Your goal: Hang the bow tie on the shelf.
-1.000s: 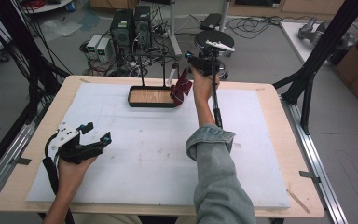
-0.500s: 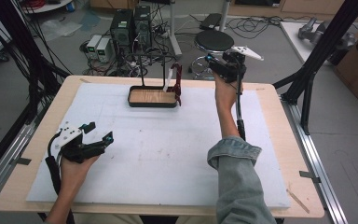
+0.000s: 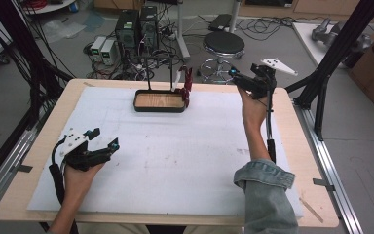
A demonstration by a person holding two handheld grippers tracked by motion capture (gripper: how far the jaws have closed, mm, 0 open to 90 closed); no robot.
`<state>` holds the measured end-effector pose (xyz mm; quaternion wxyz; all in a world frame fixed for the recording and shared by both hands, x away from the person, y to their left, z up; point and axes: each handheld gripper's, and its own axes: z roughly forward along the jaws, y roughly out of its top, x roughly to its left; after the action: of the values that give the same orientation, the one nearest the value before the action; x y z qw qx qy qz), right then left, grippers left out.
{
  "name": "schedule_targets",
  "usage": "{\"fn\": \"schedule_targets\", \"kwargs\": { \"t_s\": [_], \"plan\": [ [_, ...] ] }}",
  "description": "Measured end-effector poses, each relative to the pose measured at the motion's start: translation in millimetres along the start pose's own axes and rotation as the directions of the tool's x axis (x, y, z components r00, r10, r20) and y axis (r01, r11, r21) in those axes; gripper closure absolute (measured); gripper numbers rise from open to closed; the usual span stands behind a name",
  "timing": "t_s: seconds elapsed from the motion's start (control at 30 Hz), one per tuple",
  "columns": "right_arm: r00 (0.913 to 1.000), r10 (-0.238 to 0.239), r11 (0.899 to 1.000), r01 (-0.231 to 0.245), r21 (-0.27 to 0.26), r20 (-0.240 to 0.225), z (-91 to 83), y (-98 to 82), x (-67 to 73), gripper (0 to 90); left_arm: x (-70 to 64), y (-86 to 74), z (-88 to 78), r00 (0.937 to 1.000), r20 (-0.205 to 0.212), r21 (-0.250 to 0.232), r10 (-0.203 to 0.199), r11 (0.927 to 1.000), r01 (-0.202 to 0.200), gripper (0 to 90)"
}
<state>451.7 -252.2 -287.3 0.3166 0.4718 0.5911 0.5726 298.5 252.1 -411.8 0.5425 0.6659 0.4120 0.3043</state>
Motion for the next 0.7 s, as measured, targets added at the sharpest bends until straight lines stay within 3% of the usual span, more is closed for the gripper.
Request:
{"fn": "schedule_targets", "kwargs": {
  "t_s": [0.07,0.17,0.3,0.6,0.7],
  "plan": [
    [0.9999,-0.011,1.0,0.011,-0.026,0.003,-10.7,-1.2,0.4,16.0,0.7,0.3,-0.7,1.0,-0.003,0.002,0.003,1.0,-0.003,19.9],
    [0.9998,-0.015,1.0,0.015,-0.008,-0.011,-23.6,-1.3,-0.5,14.2,1.4,-0.2,-1.0,1.0,-0.006,0.003,0.001,1.0,-0.001,19.9],
    [0.9991,-0.041,0.998,0.041,-0.041,-0.012,-44.1,-5.8,0.2,14.3,4.3,-1.5,-2.1,0.9998,-0.017,0.008,-0.004,1.0,0.004,19.8],
    [0.994,-0.108,0.991,0.107,-0.082,-0.013,-84.6,-28.6,-1.8,13.2,6.7,-2.9,-2.0,0.9994,-0.032,0.012,-0.007,0.9999,0.008,19.7],
    [0.9945,-0.102,0.992,0.1,-0.078,-0.022,-96.3,-37.8,-3.2,12.5,7.0,-2.7,-2.5,0.9994,-0.035,0.013,-0.004,0.9999,0.005,19.7]
  ]
}}
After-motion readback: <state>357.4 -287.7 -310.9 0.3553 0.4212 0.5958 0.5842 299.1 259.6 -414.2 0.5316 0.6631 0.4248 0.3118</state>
